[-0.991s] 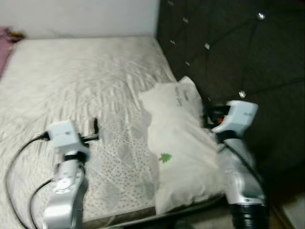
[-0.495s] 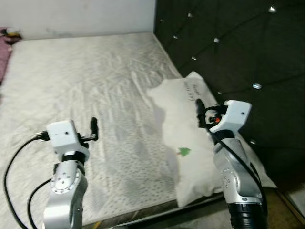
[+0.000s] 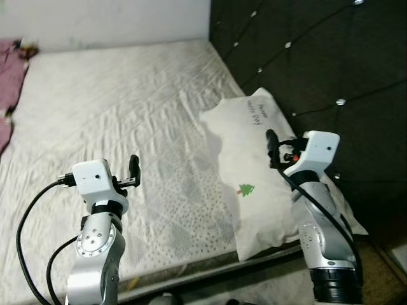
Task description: Clean up the room
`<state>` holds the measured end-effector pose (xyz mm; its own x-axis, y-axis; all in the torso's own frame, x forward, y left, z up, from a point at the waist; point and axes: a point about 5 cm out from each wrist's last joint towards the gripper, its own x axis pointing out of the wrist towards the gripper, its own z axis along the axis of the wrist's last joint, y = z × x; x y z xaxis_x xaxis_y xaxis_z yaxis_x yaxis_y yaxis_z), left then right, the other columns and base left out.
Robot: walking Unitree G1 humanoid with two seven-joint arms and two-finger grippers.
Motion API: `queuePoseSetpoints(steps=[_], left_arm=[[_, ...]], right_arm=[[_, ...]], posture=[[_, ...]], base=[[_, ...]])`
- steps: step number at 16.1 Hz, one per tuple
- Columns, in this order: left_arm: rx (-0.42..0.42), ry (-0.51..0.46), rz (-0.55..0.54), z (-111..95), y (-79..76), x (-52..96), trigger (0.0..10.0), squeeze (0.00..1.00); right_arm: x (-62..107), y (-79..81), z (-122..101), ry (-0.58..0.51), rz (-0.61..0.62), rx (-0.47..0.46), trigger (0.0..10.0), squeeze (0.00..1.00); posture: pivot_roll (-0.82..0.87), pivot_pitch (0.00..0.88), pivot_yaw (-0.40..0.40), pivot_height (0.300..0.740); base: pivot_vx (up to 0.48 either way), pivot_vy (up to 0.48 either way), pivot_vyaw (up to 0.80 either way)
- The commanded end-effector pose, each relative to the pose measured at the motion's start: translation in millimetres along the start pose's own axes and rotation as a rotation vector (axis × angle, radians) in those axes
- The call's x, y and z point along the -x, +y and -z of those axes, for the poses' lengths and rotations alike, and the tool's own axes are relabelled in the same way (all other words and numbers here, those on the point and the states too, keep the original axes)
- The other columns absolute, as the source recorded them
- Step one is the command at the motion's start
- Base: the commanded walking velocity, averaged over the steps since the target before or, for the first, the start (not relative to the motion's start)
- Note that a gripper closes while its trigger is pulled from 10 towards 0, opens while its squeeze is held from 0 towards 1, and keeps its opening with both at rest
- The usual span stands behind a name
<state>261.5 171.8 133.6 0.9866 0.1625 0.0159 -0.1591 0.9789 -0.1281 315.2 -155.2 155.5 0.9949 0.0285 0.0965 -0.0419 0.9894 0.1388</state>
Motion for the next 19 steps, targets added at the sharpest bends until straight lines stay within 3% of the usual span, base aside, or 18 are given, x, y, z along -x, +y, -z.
queuePoseSetpoints(steps=[1,7,19], left_arm=[[-0.008,-0.003,-0.003,-0.1,1.3,1.4,10.0,0.00],[-0.007,0.002,-0.021,1.2,1.8,1.5,10.0,0.00],[0.024,0.011,-0.022,2.9,0.7,1.3,10.0,0.00]], right_arm=[[-0.7,4.5,-2.5,-0.014,-0.021,0.003,10.0,0.00],[-2.5,6.1,-3.3,-0.017,-0.036,-0.003,10.0,0.00],[-3.0,9.1,0.7,0.004,-0.053,-0.024,10.0,0.00]], posture=[[0.03,0.124,-0.003,0.740],[0.02,0.127,-0.006,0.740],[0.02,0.114,-0.004,0.740]], base=[[0.000,0.000,0.80],[0.000,0.000,0.76],[0.000,0.000,0.12]])
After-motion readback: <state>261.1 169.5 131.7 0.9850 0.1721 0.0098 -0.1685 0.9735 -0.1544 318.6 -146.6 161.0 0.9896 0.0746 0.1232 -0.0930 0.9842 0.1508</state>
